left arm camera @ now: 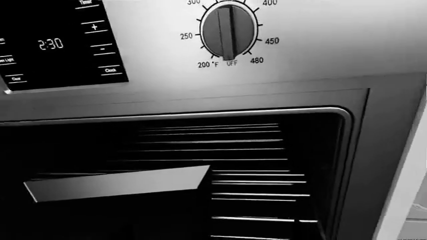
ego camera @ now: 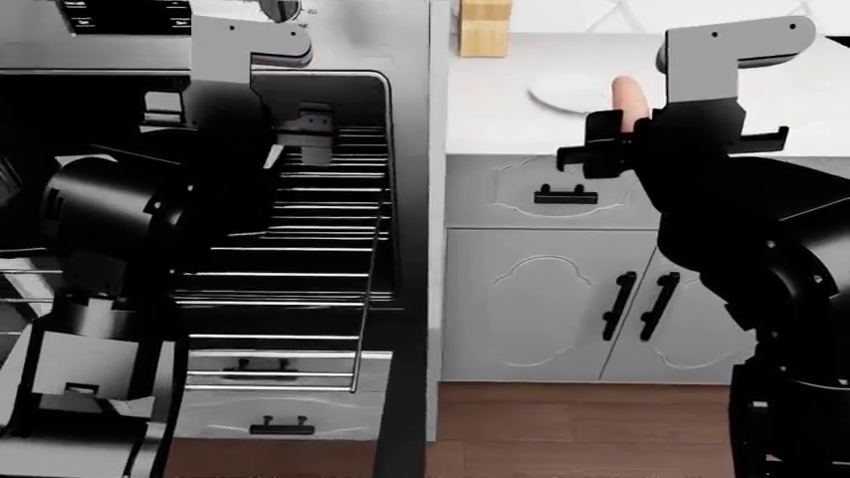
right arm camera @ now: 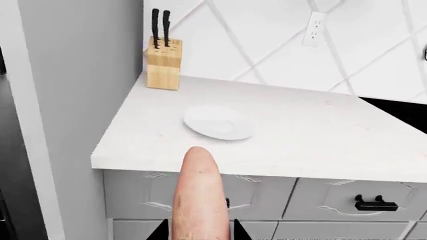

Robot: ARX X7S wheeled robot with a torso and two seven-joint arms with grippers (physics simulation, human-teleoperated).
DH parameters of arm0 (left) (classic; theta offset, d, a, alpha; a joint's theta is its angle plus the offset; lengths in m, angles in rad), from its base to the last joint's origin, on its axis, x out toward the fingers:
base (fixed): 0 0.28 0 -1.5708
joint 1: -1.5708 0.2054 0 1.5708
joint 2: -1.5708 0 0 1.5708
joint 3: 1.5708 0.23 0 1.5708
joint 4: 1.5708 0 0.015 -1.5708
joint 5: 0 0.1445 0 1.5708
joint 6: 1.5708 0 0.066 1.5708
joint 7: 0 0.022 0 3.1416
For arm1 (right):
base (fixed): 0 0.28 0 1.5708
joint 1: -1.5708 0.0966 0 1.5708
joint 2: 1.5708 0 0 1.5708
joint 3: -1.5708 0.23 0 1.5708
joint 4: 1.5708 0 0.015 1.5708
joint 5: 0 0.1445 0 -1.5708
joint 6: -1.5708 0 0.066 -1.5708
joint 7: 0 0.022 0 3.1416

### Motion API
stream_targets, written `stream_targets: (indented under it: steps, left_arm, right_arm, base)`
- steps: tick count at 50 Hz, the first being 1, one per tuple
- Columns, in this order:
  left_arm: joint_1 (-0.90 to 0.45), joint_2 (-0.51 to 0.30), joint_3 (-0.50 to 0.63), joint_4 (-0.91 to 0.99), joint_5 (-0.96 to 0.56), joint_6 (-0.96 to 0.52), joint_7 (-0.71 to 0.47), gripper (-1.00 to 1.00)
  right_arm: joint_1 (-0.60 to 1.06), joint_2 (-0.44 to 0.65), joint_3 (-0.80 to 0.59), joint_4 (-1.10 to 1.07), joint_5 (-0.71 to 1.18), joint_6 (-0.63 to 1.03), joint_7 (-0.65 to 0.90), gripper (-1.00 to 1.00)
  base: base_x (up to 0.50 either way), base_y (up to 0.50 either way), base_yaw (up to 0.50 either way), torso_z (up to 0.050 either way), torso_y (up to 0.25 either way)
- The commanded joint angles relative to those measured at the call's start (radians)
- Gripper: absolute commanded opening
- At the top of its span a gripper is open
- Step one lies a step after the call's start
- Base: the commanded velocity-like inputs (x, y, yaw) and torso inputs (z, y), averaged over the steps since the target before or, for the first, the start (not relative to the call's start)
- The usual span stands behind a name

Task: Place the sweet potato on the top rack of the oven.

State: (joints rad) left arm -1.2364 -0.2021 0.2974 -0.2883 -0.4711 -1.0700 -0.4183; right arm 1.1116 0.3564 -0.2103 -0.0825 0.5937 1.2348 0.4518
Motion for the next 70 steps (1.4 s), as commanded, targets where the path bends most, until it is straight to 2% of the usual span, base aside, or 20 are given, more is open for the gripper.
stream_targets:
  steps: [1, 27, 57, 70]
  left_arm:
    - [-0.001, -0.001, 0.002, -0.005, -0.003, 0.006, 0.0, 1.0]
    - [0.009, -0.011, 0.002, 0.002, -0.014, 0.008, -0.007, 1.0]
    - [0.013, -0.014, 0.01, 0.001, -0.022, 0.013, -0.014, 1.0]
    - [0.01, -0.018, 0.009, 0.008, -0.028, 0.007, -0.02, 1.0]
  right_arm:
    - [0.004, -0.001, -0.01, 0.006, -0.009, -0.007, -0.006, -1.0]
    - [0.005, -0.003, -0.038, 0.033, -0.013, -0.035, -0.018, -1.0]
    - [-0.014, 0.004, -0.04, 0.026, -0.001, -0.054, -0.021, -1.0]
    - [-0.012, 0.001, -0.031, 0.028, 0.016, -0.046, -0.025, -1.0]
  base:
    - [-0.15, 0.5, 0.0, 0.0, 0.0]
    - [-0.15, 0.5, 0.0, 0.0, 0.0]
    - [-0.01, 0.5, 0.0, 0.0, 0.0]
    - [0.0, 0.02, 0.0, 0.001, 0.0]
